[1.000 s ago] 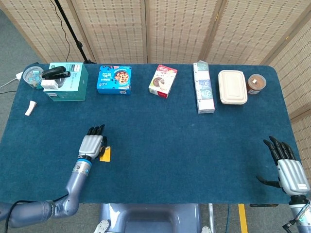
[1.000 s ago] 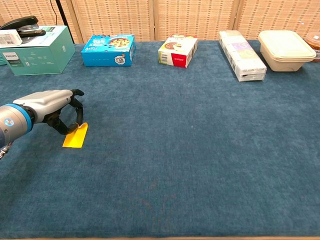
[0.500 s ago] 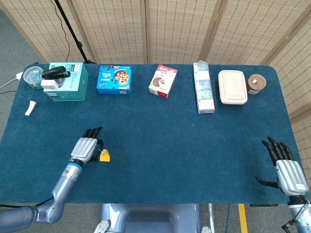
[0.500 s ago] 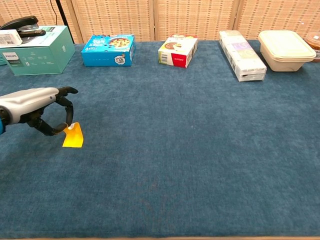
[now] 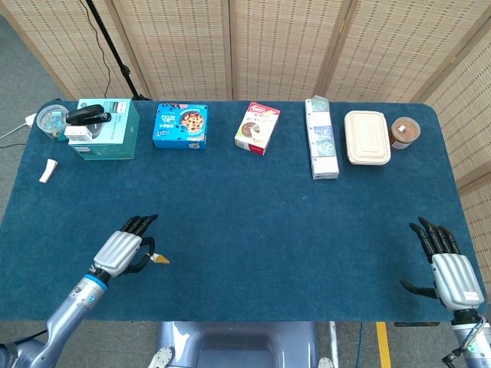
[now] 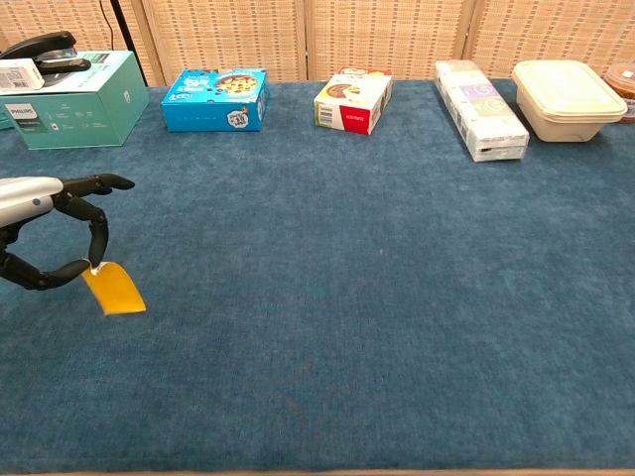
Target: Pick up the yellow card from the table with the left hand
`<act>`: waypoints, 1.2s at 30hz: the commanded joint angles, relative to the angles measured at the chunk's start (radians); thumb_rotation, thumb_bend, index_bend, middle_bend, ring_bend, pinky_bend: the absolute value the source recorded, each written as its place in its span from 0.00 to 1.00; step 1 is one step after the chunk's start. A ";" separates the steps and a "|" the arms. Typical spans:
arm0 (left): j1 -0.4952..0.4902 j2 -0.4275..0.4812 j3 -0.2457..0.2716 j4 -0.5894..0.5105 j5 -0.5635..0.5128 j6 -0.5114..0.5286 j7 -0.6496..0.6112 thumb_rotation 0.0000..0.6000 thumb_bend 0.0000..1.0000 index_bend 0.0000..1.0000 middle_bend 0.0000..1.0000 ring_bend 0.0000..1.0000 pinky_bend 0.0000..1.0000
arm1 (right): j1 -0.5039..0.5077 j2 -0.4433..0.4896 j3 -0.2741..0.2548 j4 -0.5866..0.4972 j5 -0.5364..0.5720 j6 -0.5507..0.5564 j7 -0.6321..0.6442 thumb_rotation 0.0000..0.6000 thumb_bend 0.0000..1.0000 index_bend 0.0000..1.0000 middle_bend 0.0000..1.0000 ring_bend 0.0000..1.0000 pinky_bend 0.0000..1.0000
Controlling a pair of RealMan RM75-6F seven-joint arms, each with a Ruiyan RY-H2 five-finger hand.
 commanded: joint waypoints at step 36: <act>0.031 -0.023 -0.182 0.064 -0.004 0.167 0.010 1.00 0.46 0.53 0.00 0.00 0.00 | 0.005 0.002 -0.001 -0.007 -0.001 -0.005 0.005 1.00 0.00 0.00 0.00 0.00 0.00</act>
